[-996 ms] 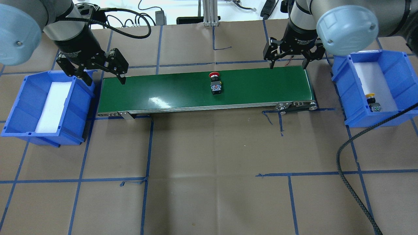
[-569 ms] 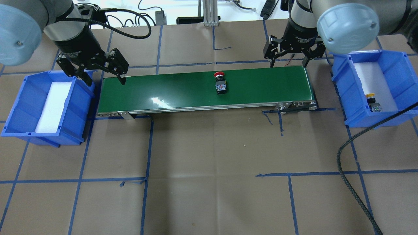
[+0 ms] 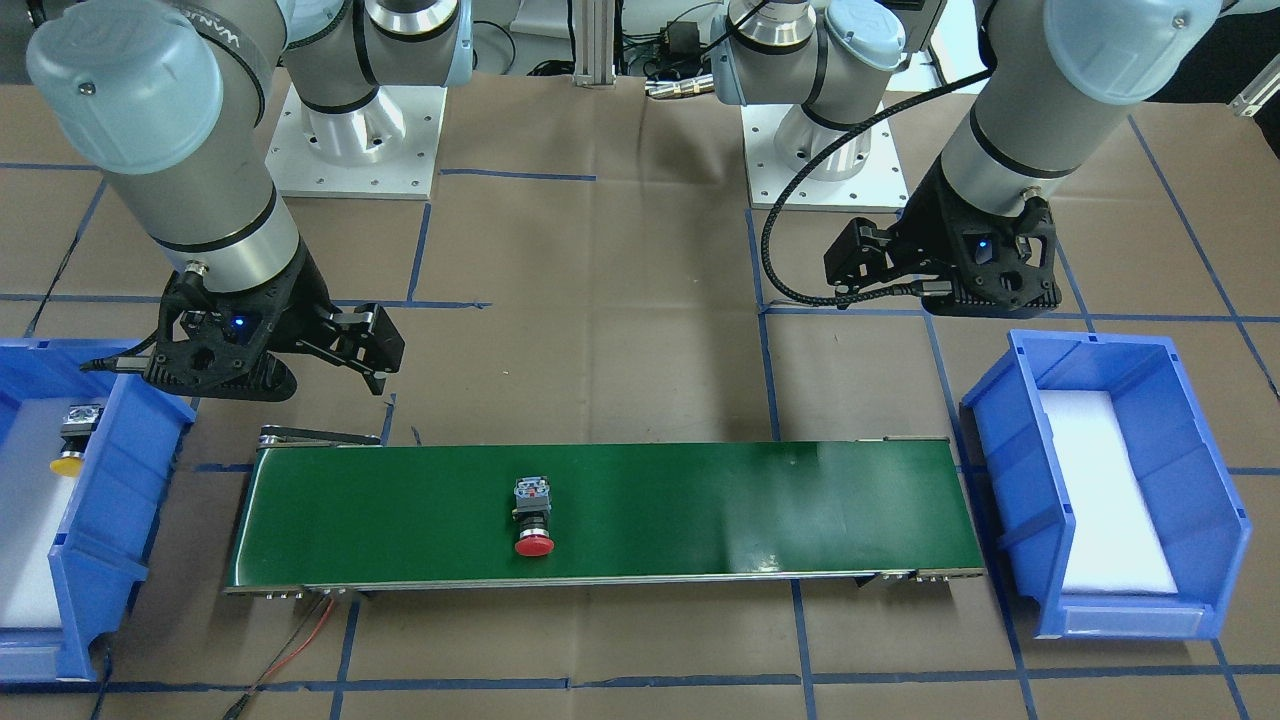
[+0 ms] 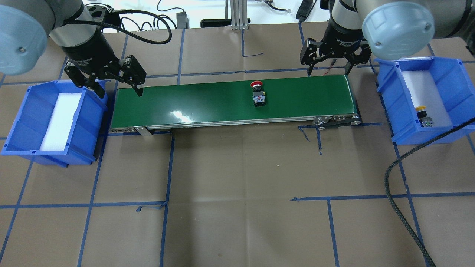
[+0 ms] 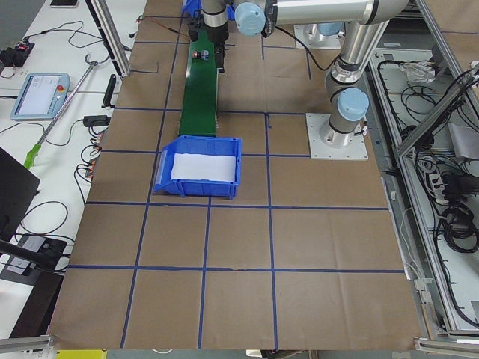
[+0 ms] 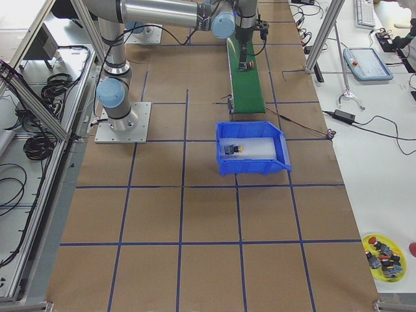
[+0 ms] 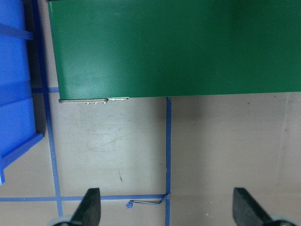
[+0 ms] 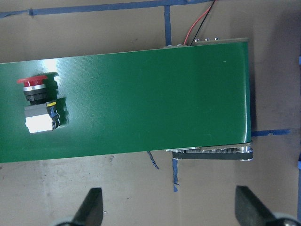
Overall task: Transport two buttons from left to right
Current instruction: 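Raise the right gripper and move it back above the conveyor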
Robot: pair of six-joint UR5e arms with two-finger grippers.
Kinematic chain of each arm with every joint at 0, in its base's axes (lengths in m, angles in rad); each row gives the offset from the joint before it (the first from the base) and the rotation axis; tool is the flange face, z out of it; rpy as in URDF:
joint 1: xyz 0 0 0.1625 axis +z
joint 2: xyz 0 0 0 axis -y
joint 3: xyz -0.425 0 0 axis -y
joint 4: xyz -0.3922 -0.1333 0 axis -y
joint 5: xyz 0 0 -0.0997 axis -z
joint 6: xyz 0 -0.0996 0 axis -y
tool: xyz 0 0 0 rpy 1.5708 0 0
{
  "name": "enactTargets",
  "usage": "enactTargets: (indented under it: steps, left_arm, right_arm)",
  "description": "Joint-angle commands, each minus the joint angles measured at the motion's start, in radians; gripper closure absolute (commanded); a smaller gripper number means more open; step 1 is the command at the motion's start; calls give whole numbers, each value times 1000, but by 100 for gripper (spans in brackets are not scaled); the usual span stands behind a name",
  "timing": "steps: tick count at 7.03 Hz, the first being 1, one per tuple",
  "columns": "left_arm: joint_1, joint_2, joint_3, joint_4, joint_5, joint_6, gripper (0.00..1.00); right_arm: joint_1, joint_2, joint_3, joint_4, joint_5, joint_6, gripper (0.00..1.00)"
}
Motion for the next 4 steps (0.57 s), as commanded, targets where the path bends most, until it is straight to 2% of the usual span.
enactTargets:
  steps: [1, 4]
  left_arm:
    - [0, 1, -4, 0, 0, 0, 0]
    - [0, 1, -5, 0, 0, 0, 0]
  right_arm:
    - [0, 6, -1, -2, 2, 2, 1]
    - [1, 89, 17, -21, 11, 9, 1]
